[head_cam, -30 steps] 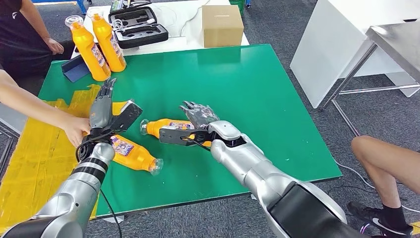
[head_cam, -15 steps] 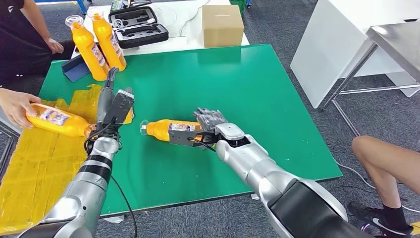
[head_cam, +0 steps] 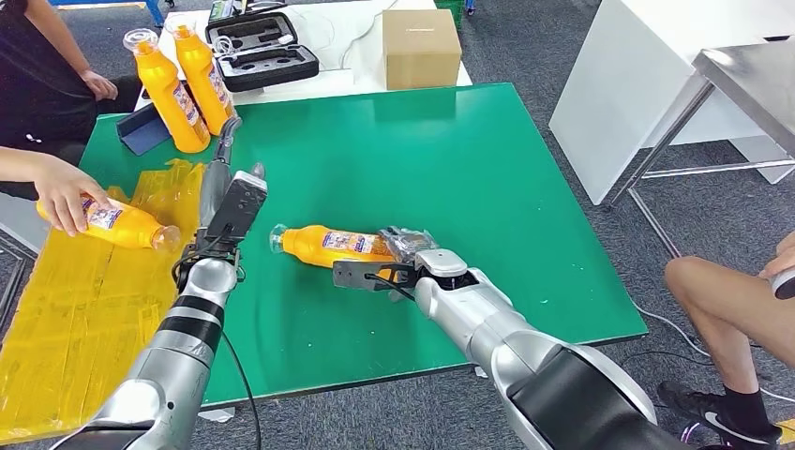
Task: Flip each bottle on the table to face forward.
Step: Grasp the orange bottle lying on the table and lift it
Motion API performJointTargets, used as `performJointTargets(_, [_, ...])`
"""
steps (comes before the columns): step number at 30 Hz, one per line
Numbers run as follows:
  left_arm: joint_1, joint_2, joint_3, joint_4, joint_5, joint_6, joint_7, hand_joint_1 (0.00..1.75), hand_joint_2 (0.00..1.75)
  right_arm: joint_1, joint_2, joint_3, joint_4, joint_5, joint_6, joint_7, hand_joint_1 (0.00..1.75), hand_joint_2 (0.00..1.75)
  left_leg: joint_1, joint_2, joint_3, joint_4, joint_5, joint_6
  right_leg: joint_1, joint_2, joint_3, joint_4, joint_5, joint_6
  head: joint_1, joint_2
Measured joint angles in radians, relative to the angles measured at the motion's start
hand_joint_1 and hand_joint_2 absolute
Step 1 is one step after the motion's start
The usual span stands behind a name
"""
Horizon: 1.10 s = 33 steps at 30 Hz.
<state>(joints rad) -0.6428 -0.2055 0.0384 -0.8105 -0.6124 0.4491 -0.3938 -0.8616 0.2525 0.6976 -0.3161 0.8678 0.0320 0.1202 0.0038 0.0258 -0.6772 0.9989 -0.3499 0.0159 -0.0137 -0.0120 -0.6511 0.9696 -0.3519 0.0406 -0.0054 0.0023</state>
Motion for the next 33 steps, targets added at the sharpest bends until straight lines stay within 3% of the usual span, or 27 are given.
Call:
performJointTargets(5, [0.010, -0.003, -0.028, -0.011, 0.024, -0.011, -0.002, 0.00, 0.00, 0.000, -0.001, -0.019, 0.010, 0.011, -0.001, 0.028, 0.00, 1.75, 0.000, 0.000, 0.000, 0.000, 0.000, 0.000, 0.000, 0.000, 0.000, 0.000, 0.000, 0.000, 0.000, 0.000])
performJointTargets(9, [0.022, -0.008, -0.049, -0.018, 0.039, -0.021, -0.003, 0.00, 0.00, 0.000, -0.005, -0.041, 0.017, 0.016, -0.019, 0.074, 1.71, 1.75, 0.000, 0.000, 0.000, 0.000, 0.000, 0.000, 0.000, 0.000, 0.000, 0.000, 0.000, 0.000, 0.000, 0.000])
performJointTargets(24, [0.035, -0.011, -0.086, -0.031, 0.077, -0.026, -0.005, 0.00, 0.00, 0.007, -0.012, -0.121, 0.028, 0.014, -0.023, 0.112, 1.75, 1.75, 0.000, 0.000, 0.000, 0.000, 0.000, 0.000, 0.000, 0.000, 0.000, 0.000, 0.000, 0.000, 0.000, 0.000])
performJointTargets(33, [0.050, -0.009, -0.093, -0.046, 0.090, -0.006, -0.010, 0.00, 0.00, 0.004, -0.012, -0.124, 0.029, 0.098, 0.034, 0.118, 1.75, 1.75, 0.000, 0.000, 0.000, 0.000, 0.000, 0.000, 0.000, 0.000, 0.001, 0.000, 0.000, 0.000, 0.000, 0.000])
